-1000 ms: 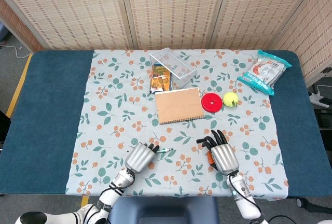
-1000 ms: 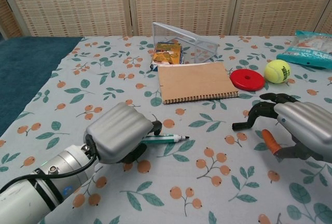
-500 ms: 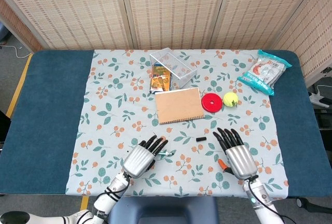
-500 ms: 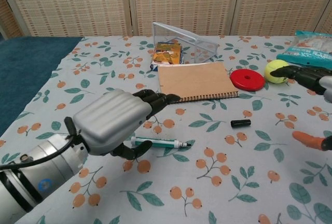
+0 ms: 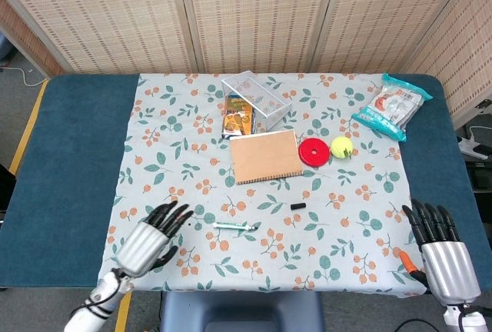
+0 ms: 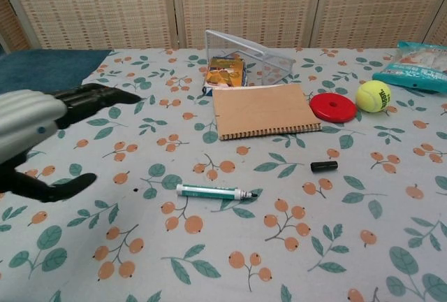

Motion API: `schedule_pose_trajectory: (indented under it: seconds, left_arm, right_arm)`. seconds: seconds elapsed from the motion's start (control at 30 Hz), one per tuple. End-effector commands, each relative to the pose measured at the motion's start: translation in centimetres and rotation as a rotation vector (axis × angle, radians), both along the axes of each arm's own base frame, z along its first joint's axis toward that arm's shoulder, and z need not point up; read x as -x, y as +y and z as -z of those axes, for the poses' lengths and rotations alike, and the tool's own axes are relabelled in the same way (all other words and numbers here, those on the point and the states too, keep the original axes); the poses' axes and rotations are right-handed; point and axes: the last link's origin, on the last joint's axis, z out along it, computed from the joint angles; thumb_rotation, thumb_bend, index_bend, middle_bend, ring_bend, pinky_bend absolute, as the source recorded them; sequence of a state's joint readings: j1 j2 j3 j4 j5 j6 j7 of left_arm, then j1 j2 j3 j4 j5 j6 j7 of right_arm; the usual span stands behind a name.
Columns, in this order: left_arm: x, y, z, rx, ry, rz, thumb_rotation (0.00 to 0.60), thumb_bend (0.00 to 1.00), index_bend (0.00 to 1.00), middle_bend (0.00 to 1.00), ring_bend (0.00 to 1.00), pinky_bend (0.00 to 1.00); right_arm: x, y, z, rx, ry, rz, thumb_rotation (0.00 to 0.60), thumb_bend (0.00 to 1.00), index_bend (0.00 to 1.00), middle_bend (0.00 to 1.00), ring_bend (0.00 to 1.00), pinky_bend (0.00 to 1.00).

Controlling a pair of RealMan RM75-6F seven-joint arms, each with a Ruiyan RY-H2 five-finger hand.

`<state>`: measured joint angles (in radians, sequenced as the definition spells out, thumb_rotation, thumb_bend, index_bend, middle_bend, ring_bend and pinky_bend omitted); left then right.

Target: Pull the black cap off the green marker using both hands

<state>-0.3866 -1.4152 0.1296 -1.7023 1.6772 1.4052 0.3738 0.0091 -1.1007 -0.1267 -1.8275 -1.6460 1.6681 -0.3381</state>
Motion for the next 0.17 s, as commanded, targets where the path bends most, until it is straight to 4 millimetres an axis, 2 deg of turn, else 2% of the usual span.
schedule_pose_trajectory:
  seconds: [0.03, 0.07, 0.17]
  left_arm:
    - [8.4, -6.0, -3.6, -0.095, -0.038, -0.150, 0.600, 0.38, 0.00, 0.02, 0.00, 0.09]
    - [9.4, -6.1, -3.8, -0.088, -0.024, -0.172, 0.600, 0.38, 0.00, 0.02, 0.00, 0.09]
    - [10.1, -5.5, -4.7, -0.090, -0.056, -0.194, 0.600, 0.38, 0.00, 0.02, 0.00, 0.09]
  right_arm:
    - [0.2, 0.2, -0.4, 0.005, 0.013, -0.012, 0.600, 0.18, 0.00, 0.00, 0.00, 0.00]
    - [0.3, 0.1, -0.3, -0.003, 0.000, -0.002, 0.600, 0.18, 0.00, 0.00, 0.00, 0.00]
    - [0.3, -0.1, -0.1, -0.017, -0.028, 0.010, 0.600, 0.18, 0.00, 0.00, 0.00, 0.00]
